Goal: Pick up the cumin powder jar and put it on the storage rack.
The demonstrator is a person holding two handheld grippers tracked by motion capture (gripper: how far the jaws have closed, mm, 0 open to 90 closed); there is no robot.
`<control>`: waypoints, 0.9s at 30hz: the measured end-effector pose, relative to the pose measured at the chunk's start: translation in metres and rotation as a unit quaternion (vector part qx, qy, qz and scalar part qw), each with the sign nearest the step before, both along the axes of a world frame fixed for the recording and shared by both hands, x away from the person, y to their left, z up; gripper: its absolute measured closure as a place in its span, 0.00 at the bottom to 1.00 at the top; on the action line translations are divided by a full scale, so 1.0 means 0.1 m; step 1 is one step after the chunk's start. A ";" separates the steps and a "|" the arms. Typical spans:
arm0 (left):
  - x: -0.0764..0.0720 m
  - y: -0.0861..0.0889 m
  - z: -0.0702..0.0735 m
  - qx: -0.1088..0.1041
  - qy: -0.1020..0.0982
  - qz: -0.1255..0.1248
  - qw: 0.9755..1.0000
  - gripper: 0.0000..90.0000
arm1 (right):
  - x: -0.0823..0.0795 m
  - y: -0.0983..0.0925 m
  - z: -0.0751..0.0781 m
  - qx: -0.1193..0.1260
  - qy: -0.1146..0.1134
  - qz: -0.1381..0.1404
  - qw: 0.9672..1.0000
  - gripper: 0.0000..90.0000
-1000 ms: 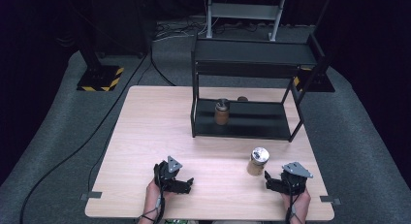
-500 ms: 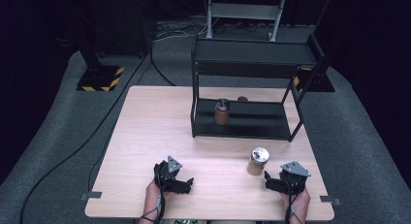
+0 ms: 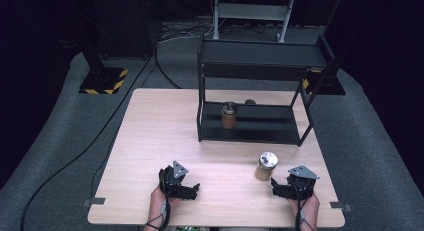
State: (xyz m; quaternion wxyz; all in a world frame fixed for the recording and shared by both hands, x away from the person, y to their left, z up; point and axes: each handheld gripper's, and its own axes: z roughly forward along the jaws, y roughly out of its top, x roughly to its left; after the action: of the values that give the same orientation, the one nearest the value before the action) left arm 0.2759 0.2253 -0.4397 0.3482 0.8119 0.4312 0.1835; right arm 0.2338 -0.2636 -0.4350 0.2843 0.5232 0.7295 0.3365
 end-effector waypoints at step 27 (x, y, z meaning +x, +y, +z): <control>0.00 0.00 0.00 0.000 0.000 0.000 1.000 0.00 | 0.27 0.17 0.12 0.038 -0.037 0.087 0.995 0.00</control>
State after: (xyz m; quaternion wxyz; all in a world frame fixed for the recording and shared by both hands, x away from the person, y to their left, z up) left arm 0.2760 0.2253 -0.4397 0.3480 0.8120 0.4311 0.1834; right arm 0.2608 -0.2469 -0.4226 0.2602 0.4555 0.7481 0.4064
